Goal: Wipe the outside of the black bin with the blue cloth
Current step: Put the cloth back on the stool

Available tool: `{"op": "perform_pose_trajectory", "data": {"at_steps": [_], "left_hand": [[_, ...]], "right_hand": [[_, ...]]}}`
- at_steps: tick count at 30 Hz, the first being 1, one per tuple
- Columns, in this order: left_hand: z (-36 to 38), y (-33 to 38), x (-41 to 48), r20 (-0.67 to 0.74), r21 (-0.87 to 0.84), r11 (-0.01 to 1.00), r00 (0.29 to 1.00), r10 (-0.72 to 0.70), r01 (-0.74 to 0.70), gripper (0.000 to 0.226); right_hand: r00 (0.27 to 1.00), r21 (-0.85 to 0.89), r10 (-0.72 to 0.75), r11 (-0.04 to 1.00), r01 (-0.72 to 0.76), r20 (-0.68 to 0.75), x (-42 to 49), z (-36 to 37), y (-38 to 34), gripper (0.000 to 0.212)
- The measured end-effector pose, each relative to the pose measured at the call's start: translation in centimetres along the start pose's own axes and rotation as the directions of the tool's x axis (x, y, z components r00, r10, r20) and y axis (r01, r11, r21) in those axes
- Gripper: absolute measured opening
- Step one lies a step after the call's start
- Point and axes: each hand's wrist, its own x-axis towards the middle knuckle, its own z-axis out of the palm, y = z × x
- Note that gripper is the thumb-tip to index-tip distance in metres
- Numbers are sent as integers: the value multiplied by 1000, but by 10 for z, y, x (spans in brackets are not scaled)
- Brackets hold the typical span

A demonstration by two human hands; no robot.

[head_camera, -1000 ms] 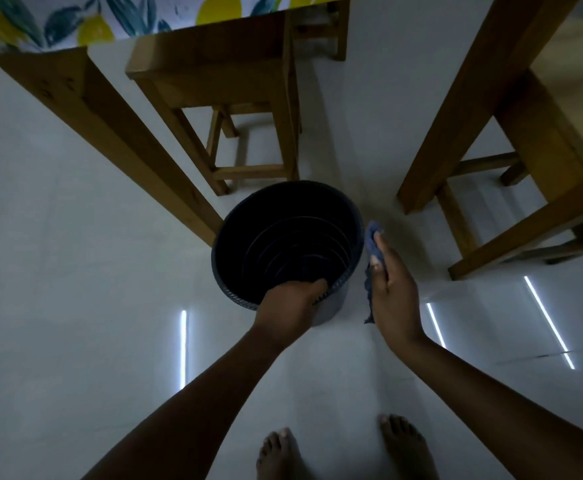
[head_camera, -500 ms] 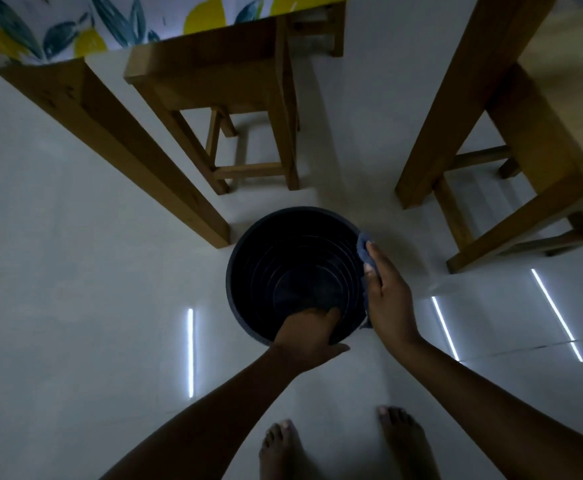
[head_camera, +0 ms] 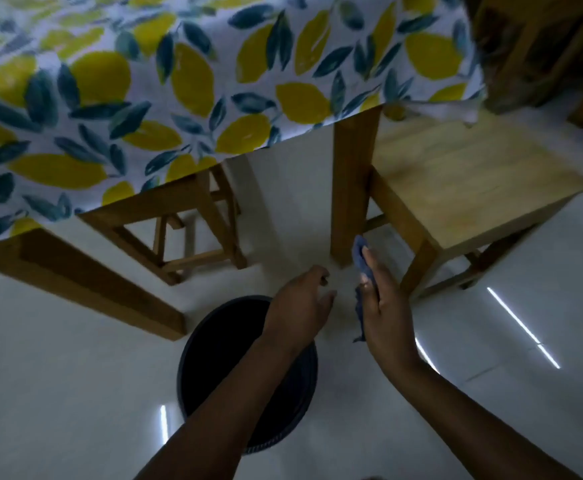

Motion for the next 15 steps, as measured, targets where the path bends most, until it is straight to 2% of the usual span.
{"op": "perform_pose_trajectory", "data": {"at_steps": [4,8,12,15], "left_hand": [[-6,33,50,-15,-89,996,1000,19,-20,26],[-13,63,81,63,-123,992,997,40,-32,24],[-28,90,104,168,-136,991,986,8,15,22],[-38,108,120,246,-101,992,968,-52,79,22]], "right_hand": [[979,-60,-78,996,68,-189,34,-44,-25,48],[927,-242,-161,967,79,-339,65,-87,-46,45],[921,-465,-163,885,-23,-355,104,-107,-34,44],[953,-605,-34,779,-164,-302,132,-108,-12,46]]}}
